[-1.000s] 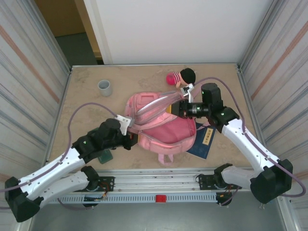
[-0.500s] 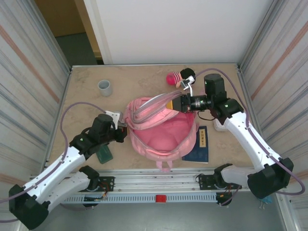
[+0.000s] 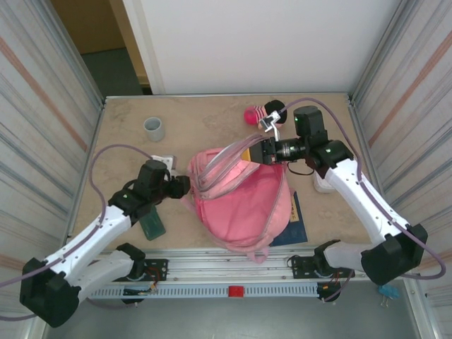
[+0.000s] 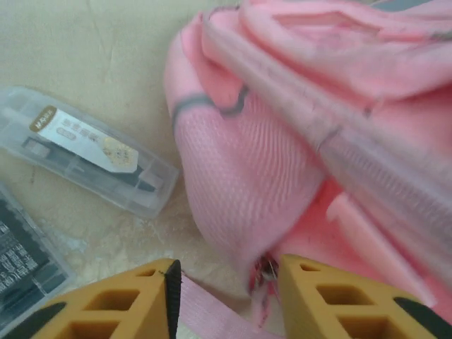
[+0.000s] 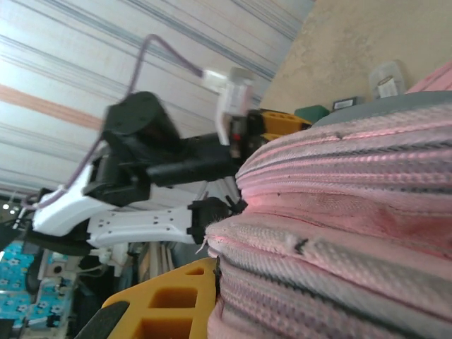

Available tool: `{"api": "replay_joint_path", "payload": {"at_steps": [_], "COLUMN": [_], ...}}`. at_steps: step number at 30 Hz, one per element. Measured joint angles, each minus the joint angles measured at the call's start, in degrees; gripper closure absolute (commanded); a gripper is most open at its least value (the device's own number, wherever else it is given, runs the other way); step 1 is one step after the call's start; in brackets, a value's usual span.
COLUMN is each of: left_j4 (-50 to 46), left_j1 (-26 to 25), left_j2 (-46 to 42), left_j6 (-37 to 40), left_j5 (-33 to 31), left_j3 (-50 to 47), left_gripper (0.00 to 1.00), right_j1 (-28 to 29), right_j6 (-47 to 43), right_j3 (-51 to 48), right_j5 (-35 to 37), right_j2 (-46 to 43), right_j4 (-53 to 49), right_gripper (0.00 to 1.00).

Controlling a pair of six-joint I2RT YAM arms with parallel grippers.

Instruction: Pack books, pencil case, and school supplies into a backpack

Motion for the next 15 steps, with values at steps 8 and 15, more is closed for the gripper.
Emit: {"api": "replay_joint_path", "payload": {"at_steps": [8,15], "left_j4": [-1.88,-2.64], "left_j1": [0.0,0.0], "left_j2": [-5.9,-4.39], "left_j6": [-0.31,-0.96], "left_j5": [-4.31,-5.27], "left_j3": [6.14,6.95], "left_gripper": [0.38,0.38], "right_j1": [4.09,8.39], "right_j6": [0.26,1.77], "right_j3": [-1.33,-2.56], "right_j5": [8.48,17.25], "right_j2": [4.11,9.27], "right_j4": [10.82,18.58], "right_gripper": [1.0,1.0]}}
